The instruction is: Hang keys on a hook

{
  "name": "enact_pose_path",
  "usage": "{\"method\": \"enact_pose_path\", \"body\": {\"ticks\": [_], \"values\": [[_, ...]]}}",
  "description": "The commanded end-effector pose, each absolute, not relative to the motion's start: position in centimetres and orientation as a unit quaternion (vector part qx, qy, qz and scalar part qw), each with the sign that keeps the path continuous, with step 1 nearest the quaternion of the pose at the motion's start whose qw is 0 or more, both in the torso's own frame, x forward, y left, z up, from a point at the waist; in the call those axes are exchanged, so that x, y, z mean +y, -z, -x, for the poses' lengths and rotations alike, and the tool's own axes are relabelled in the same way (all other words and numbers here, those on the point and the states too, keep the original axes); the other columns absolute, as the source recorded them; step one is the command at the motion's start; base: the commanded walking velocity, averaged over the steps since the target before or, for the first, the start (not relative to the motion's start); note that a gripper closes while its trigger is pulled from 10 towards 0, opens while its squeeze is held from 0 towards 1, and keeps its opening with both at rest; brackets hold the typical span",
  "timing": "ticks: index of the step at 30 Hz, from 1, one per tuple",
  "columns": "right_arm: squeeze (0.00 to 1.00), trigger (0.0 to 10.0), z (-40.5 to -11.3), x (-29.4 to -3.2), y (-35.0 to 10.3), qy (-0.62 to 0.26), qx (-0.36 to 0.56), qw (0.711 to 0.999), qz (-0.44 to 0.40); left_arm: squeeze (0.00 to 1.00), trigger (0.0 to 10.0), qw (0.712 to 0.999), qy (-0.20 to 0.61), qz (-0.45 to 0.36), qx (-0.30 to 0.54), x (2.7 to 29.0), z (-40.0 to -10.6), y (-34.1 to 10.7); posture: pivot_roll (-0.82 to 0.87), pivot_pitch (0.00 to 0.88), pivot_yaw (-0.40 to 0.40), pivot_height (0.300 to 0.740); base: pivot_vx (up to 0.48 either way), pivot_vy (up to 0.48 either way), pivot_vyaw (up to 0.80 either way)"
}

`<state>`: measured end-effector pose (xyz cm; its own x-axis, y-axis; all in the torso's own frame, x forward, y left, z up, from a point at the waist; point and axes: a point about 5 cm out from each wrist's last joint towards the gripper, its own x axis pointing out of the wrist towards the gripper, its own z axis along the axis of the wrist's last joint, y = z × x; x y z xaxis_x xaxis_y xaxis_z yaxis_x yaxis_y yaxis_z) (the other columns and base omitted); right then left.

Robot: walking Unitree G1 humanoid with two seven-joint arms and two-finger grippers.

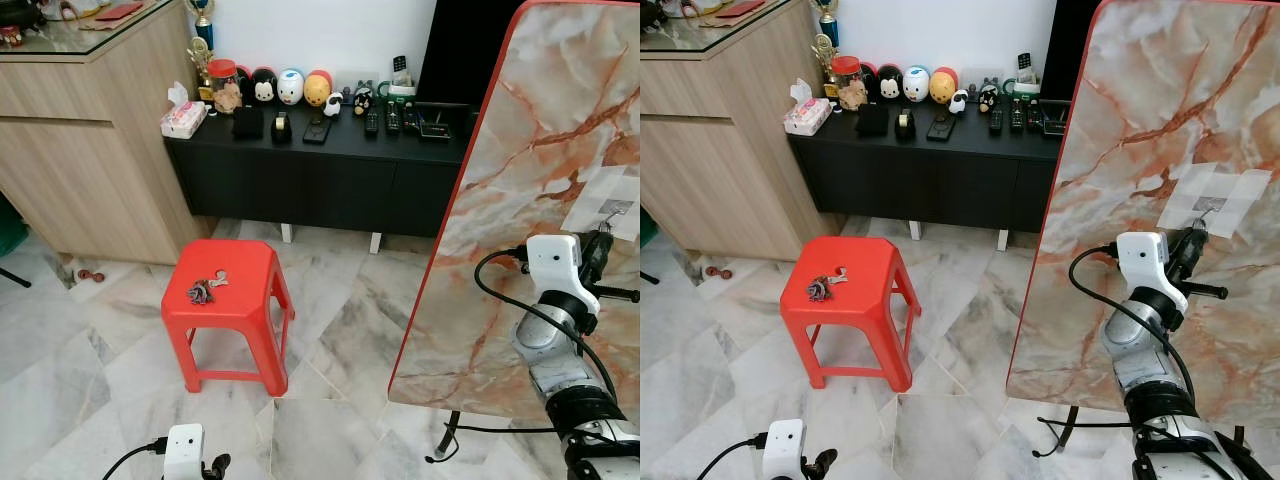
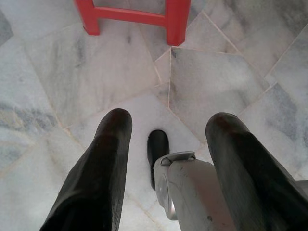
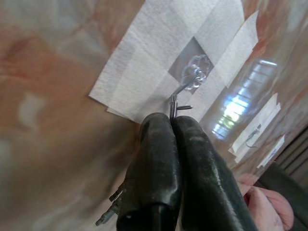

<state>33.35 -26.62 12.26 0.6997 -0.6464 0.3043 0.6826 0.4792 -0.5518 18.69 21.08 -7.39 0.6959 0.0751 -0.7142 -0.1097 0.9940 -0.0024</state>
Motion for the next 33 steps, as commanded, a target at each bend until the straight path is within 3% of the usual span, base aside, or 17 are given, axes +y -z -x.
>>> {"method": "enact_pose_path", "body": {"ticks": [1, 9, 18, 19, 20, 25, 28, 33], "values": [[1.0, 10.0, -33.6, -26.2, -12.3, 0.381, -0.026, 0.868, 0.317, 0.0, 10.0, 0.918, -0.058, 0.031, 0.392, 21.1, -18.2, 7.7, 0.12, 0.07, -0.022, 0.74, 0.0, 0.0, 0.0], [1.0, 10.0, -33.7, -25.5, -12.0, 0.361, -0.028, 0.88, 0.309, 0.0, 10.0, 0.917, -0.059, 0.03, 0.393, 21.2, -18.1, 7.7, 0.12, 0.072, -0.022, 0.74, 0.0, 0.0, 0.0], [1.0, 10.0, -33.4, -23.2, -11.4, 0.284, -0.071, 0.912, 0.288, 0.0, 10.0, 0.917, -0.058, 0.03, 0.394, 21.1, -18.1, 7.7, 0.12, 0.073, -0.024, 0.74, 0.0, 0.0, 0.0], [0.15, 10.0, -32.7, -22.3, -11.0, 0.252, -0.094, 0.914, 0.305, 0.0, 10.0, 0.917, -0.058, 0.029, 0.395, 21.1, -18.0, 7.7, 0.11, 0.072, -0.025, 0.74, 0.0, 0.0, 0.0], [0.0, 10.0, -32.3, -21.8, -10.5, 0.235, -0.096, 0.918, 0.303, 0.0, 10.0, 0.917, -0.058, 0.029, 0.395, 21.1, -18.0, 7.7, 0.11, 0.073, -0.026, 0.74, 0.0, 0.0, 0.0], [0.0, 10.0, -30.8, -20.1, -7.2, 0.147, -0.036, 0.955, 0.257, 0.0, 10.0, 0.916, -0.057, 0.028, 0.395, 21.1, -18.0, 7.7, 0.11, 0.075, -0.025, 0.74, 0.0, 0.0, 0.0], [0.0, 10.0, -30.0, -19.5, -3.9, 0.109, 0.071, 0.976, 0.177, 0.0, 10.0, 0.916, -0.055, 0.026, 0.397, 21.1, -18.1, 7.7, 0.1, 0.073, -0.024, 0.74, 0.0, 0.0, 0.0], [0.0, 10.0, -27.3, -20.1, 1.0, 0.141, 0.233, 0.96, 0.071, 0.0, 10.0, 0.915, -0.055, 0.022, 0.399, 21.2, -18.2, 7.7, 0.12, 0.068, -0.026, 0.74, 0.0, 0.0, 0.0]]}}
